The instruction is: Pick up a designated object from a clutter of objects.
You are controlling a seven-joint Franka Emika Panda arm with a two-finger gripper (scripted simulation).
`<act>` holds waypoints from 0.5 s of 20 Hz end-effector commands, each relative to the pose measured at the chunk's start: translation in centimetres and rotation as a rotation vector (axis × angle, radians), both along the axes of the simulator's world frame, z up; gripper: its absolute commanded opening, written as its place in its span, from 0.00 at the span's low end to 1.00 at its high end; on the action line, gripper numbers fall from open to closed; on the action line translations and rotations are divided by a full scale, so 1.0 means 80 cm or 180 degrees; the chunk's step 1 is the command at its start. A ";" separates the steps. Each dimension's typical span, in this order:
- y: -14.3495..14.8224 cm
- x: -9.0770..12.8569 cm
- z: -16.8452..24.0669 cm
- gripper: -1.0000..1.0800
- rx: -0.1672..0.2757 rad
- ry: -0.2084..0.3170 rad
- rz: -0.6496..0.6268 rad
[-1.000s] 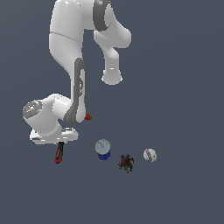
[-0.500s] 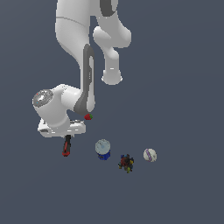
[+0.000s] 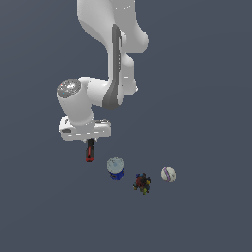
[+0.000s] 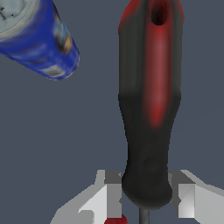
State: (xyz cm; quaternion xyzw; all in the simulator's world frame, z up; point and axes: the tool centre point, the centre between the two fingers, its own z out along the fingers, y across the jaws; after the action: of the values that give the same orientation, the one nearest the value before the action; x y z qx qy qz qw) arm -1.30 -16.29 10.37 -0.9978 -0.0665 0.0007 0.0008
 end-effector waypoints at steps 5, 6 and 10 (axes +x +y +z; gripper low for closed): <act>0.061 -0.034 0.045 0.00 -0.0003 -0.0004 0.0002; 0.070 -0.039 0.052 0.00 -0.0003 -0.0004 0.0002; 0.107 -0.060 0.079 0.00 -0.0008 -0.0004 0.0002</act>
State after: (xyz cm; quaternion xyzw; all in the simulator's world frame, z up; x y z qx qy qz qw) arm -5.46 -8.82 15.85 -0.9978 -0.0669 0.0005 0.0002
